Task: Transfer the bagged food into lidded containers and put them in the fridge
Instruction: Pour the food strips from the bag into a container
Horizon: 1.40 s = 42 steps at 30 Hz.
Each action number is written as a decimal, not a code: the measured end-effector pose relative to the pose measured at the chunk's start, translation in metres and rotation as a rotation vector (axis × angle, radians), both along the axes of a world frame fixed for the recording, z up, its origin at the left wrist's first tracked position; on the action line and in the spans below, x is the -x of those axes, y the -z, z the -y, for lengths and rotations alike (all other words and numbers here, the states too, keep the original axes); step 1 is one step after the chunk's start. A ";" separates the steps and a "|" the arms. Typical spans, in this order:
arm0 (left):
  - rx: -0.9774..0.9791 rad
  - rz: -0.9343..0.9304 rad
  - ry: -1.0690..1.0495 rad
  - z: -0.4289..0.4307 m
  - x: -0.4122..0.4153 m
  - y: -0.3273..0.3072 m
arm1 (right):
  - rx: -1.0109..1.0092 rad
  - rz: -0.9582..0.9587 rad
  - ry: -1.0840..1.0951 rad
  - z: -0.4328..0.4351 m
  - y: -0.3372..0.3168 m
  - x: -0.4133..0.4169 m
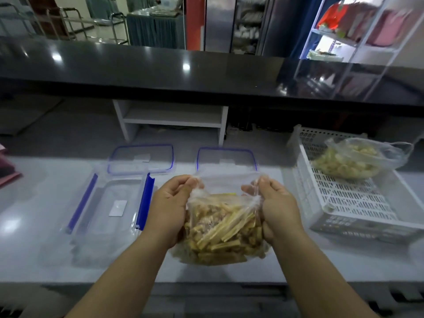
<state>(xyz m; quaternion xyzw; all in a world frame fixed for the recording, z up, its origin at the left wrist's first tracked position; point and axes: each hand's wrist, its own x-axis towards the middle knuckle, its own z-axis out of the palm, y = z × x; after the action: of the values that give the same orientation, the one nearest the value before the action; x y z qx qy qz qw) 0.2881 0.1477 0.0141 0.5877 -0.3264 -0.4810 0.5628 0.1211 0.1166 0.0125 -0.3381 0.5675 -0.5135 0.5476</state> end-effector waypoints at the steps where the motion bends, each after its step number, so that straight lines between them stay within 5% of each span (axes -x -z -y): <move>1: -0.025 -0.012 0.007 0.004 -0.001 0.001 | -0.030 0.010 0.026 0.001 0.002 -0.001; 8: -0.194 0.038 0.165 0.040 -0.008 0.014 | -0.148 0.016 0.098 0.020 0.008 0.000; 22: -0.360 0.185 0.214 0.057 -0.009 0.015 | -0.270 -0.247 -0.152 0.047 0.019 0.000; 36: -0.299 -0.062 0.453 0.068 -0.007 0.002 | -0.189 0.169 -0.259 0.064 0.016 0.009; 42: -0.293 0.193 0.402 0.065 0.002 0.001 | -0.134 -0.049 -0.532 0.058 0.025 0.018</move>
<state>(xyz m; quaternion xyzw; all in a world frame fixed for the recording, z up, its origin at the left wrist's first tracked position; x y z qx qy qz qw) 0.2862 0.0827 0.0133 0.6293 -0.4156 -0.5671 0.3311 0.1027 0.0585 -0.0129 -0.4506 0.5047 -0.3045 0.6704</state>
